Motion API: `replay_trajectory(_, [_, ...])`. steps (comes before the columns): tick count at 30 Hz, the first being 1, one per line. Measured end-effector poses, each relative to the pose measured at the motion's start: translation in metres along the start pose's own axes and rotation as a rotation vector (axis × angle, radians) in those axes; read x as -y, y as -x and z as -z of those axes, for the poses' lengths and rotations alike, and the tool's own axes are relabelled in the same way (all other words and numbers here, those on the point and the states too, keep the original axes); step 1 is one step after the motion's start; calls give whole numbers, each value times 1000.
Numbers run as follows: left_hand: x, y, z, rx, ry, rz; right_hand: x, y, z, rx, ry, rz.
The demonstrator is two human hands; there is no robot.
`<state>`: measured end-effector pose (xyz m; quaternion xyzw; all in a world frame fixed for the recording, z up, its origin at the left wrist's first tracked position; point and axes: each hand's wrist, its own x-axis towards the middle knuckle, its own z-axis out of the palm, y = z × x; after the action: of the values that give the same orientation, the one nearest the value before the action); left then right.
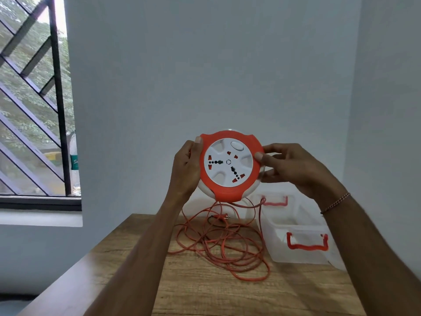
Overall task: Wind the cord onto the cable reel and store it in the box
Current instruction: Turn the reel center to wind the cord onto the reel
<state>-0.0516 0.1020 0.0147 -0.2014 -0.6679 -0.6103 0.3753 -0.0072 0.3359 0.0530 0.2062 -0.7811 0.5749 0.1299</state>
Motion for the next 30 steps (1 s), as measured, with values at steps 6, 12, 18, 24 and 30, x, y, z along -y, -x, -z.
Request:
replay_trajectory(6, [-4, -3, 2, -91, 36, -22, 2, 1, -9, -96, -138, -24])
replay_trajectory(12, [-4, -2, 1, -100, 0, -45, 4, 2, -19, -139, -174, -10])
replay_trajectory(18, [0, -2, 5, -139, -64, -76, 3, 4, -25, -190, -138, 46])
replay_trajectory(24, [-1, 0, 4, -154, -59, -89, 6, 8, -33, -565, 637, 534])
replay_trajectory(30, [-2, 2, 0, -130, -88, -120, 16, 20, -53, -192, 972, 774])
